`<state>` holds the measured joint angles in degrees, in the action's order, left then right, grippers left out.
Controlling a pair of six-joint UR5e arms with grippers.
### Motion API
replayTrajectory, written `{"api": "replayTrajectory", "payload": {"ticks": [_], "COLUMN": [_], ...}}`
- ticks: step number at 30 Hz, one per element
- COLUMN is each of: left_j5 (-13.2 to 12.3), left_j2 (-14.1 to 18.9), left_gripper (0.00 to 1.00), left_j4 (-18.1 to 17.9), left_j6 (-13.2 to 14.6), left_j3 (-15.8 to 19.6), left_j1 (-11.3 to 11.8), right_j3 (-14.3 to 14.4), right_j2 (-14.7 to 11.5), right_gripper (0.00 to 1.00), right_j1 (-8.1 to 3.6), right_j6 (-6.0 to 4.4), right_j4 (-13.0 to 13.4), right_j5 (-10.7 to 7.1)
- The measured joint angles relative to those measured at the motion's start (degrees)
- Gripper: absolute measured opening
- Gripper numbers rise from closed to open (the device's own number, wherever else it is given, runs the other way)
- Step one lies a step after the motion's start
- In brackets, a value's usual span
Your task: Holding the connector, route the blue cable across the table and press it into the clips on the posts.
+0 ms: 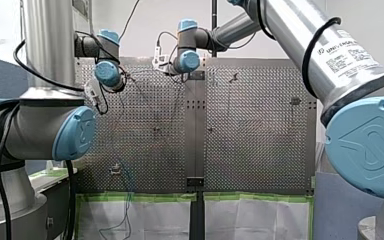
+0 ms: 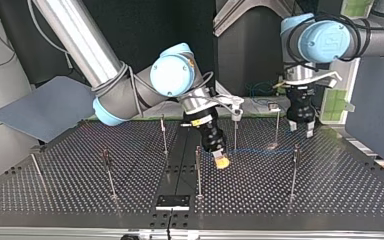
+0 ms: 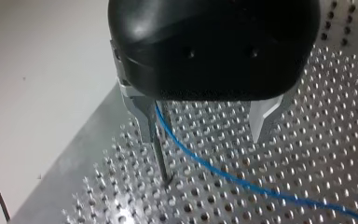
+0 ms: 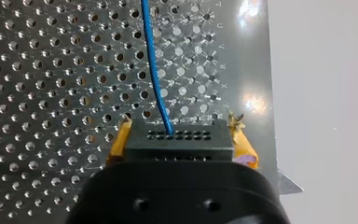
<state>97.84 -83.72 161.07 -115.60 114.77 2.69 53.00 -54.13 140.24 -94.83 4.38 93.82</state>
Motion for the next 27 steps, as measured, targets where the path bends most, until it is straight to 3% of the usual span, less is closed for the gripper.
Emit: {"api": "replayTrajectory", "payload": {"ticks": [8, 14, 21, 27], "left_j5": [-3.0, -5.8, -6.4, -5.5], "left_j2": [3.8, 4.8, 2.8, 0.3], "left_gripper": [1.00, 1.00, 1.00, 1.00], "left_j4": [1.6, 1.3, 0.3, -0.5], "left_j6": [0.9, 3.5, 7.4, 8.5], "left_j3": [0.0, -0.1, -2.4, -5.5], "left_j1": [-0.6, -2.2, -4.1, -4.7], "right_j3": [0.0, 0.0, 0.0, 0.0], "right_j2": [-0.4, -0.4, -0.4, -0.4], "right_gripper": [0.00, 0.00, 0.00, 0.00], "right_j1": [0.00, -0.01, -0.02, -0.01], "right_j6": [-0.06, -0.04, -0.06, -0.04], "right_j4": [-0.4, -0.8, -0.9, -1.0], "right_j5": [0.27, 0.97, 1.15, 1.15]}}
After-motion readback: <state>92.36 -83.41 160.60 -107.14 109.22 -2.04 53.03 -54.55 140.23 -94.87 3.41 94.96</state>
